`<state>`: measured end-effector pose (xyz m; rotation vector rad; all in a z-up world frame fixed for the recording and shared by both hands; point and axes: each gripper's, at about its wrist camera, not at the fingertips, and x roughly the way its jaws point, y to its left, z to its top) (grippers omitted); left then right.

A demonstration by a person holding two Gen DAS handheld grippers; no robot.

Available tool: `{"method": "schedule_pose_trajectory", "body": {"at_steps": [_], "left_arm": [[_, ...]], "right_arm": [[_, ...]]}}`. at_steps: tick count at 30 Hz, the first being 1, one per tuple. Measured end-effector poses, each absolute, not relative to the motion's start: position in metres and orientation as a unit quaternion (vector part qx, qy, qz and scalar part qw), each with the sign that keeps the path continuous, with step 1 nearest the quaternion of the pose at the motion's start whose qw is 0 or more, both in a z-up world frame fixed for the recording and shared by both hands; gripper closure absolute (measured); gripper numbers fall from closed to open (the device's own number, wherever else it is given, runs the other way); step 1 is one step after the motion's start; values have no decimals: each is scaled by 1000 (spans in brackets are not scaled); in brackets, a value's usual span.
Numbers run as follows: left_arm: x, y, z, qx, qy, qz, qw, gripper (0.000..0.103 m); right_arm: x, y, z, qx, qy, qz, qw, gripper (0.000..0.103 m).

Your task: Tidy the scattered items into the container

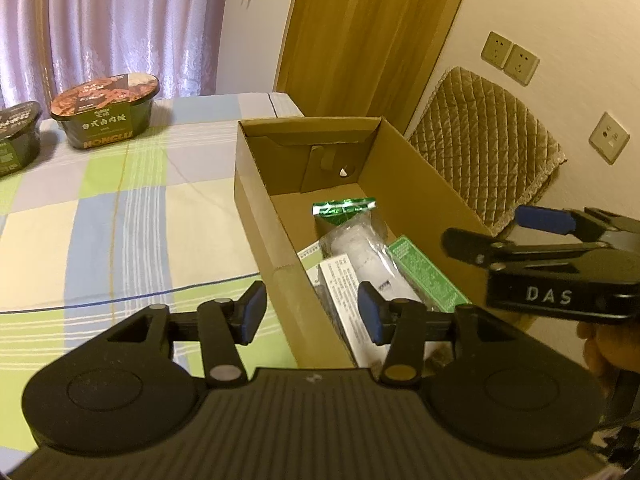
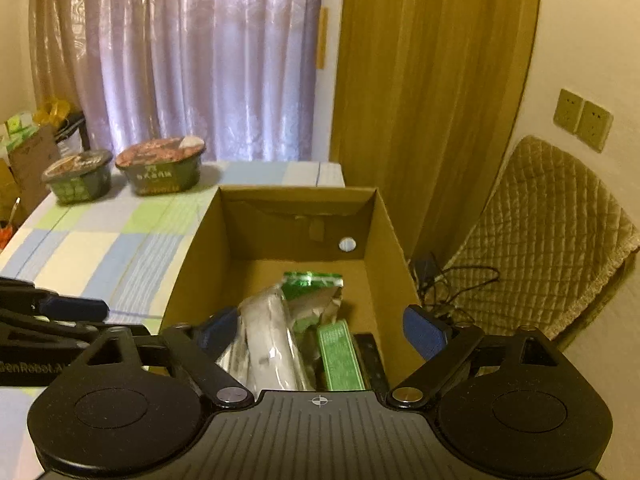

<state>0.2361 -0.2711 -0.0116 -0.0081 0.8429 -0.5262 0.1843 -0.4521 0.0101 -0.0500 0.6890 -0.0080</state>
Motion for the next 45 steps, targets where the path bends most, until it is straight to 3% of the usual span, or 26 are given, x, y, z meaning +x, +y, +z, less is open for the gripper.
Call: {"method": "schedule_pose_trajectory", "body": {"at_steps": [4, 6, 8, 18, 20, 45], "left_arm": [[220, -267, -4, 3, 401, -245, 882, 28], [209, -265, 1, 12, 396, -240, 886, 9], [198, -265, 7, 22, 387, -237, 891, 2], [146, -258, 32, 26, 375, -209, 903, 1], [136, -255, 37, 18, 375, -203, 904, 1], [53, -222, 70, -34, 393, -173, 903, 1]], "right_arm": [[163, -459, 18, -16, 339, -19, 940, 10], [151, -462, 22, -11, 343, -24, 939, 10], [140, -463, 25, -6, 347, -28, 937, 10], [89, -463, 53, 14, 360, -34, 932, 9], [79, -461, 58, 15, 360, -37, 932, 0], [-8, -439, 72, 40, 377, -35, 925, 0]]}}
